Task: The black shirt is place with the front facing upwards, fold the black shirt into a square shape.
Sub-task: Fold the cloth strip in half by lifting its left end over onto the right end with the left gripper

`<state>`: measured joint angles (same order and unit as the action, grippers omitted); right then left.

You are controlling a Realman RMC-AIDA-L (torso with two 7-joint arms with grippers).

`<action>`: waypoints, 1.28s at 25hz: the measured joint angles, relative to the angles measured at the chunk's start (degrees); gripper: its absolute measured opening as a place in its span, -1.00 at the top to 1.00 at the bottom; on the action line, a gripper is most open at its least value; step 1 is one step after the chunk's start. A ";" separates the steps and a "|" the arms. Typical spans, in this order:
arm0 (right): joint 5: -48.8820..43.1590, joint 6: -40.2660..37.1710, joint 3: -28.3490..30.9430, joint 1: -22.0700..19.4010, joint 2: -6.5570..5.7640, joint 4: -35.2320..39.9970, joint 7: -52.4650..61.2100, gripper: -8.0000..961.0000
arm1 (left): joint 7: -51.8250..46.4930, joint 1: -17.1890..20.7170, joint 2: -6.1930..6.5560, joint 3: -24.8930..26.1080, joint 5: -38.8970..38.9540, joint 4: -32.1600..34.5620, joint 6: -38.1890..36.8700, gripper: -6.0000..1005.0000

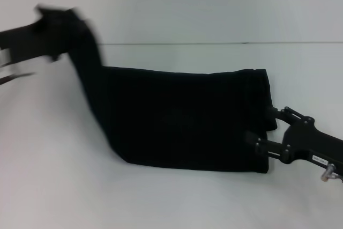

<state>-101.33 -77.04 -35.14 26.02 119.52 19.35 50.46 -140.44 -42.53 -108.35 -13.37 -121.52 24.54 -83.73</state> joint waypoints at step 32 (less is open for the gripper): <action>0.01 0.39 8.09 -4.97 -0.55 -0.97 -0.10 -0.93 | 15.74 -12.85 -16.22 -16.38 1.91 -16.97 9.81 0.64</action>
<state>-101.32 -76.65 -27.04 21.06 118.97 18.37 50.36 -124.69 -55.38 -124.57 -29.74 -119.61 7.57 -73.93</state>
